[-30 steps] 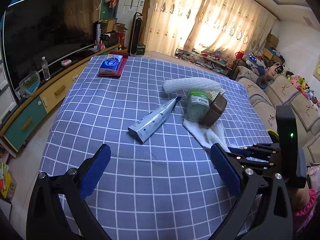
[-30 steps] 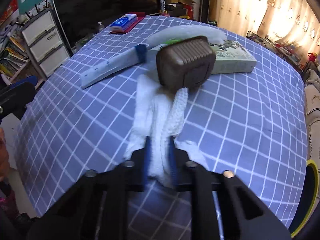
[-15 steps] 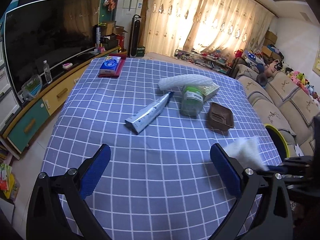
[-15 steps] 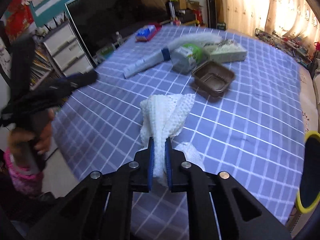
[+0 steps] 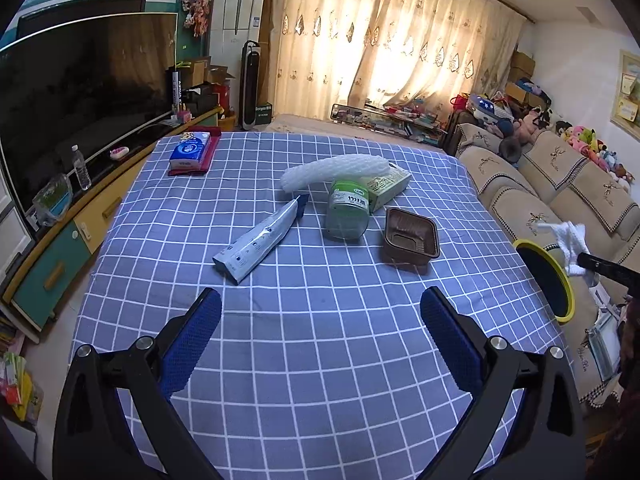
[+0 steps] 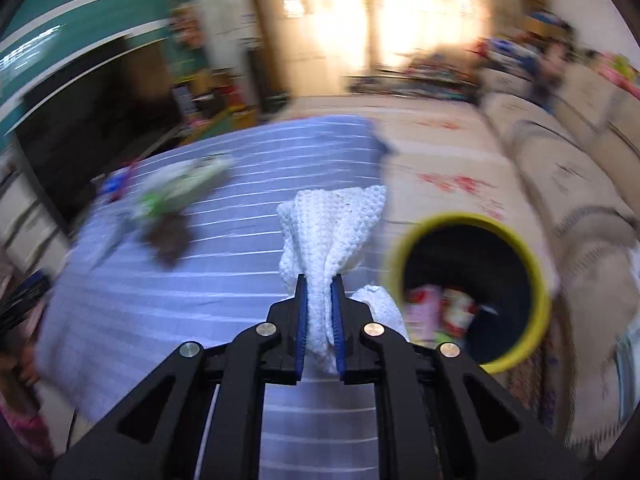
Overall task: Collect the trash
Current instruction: 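Carry the towel over the bin and open the right gripper, then grasp the white tube with the left gripper, then carry the tube over the bin and open the left gripper, then grasp the brown plastic tray by its rim with the right gripper, then carry the brown tray over the bin and open the right gripper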
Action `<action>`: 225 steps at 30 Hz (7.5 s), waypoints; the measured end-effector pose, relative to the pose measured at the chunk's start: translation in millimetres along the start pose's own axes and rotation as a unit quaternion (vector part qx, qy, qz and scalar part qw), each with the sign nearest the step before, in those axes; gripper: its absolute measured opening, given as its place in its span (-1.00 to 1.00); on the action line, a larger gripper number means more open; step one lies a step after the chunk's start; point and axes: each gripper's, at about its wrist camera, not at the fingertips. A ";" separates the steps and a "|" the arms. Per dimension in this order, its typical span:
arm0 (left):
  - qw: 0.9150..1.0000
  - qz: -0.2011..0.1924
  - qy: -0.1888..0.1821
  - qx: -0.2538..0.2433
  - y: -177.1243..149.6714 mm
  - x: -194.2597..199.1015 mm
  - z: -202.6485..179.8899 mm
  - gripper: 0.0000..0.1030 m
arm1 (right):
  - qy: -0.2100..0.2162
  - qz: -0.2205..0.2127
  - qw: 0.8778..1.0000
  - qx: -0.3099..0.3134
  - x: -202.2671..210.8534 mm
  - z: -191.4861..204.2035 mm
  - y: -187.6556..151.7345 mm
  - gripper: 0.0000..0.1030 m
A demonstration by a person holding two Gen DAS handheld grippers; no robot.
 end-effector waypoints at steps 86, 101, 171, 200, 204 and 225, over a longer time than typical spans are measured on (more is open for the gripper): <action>0.980 0.148 -0.054 -0.125 42.8 -112.0 33.3 -0.39 | -0.049 0.067 0.996 -0.026 -95.4 -16.5 12.2 0.04; 0.946 0.146 -0.183 -0.223 55.3 -108.9 -120.0 -0.39 | -0.058 0.040 0.996 -0.064 -62.8 -66.2 -1.8 0.04; 1.000 0.024 -0.003 0.015 17.3 -37.9 15.7 0.78 | 0.091 0.036 0.987 0.130 -85.1 216.7 44.2 0.16; 0.999 0.040 -0.020 0.016 8.4 -43.1 11.5 0.79 | 0.060 0.066 0.993 0.073 -109.5 199.0 25.7 -0.92; 0.999 0.045 -0.025 0.010 9.6 -47.7 2.4 0.79 | 0.051 0.047 0.997 0.037 -93.9 163.8 28.9 -0.92; 0.996 0.079 -0.038 -0.032 18.6 -89.8 -47.4 0.79 | -0.122 0.043 0.976 -0.172 -99.5 -70.3 7.6 -0.87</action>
Point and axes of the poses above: each gripper's, at about its wrist camera, not at the fingertips, and x roughly against the way its jaws point, z to its left, y to its top, and after that the axes turned 8 degrees about -y, right-handed
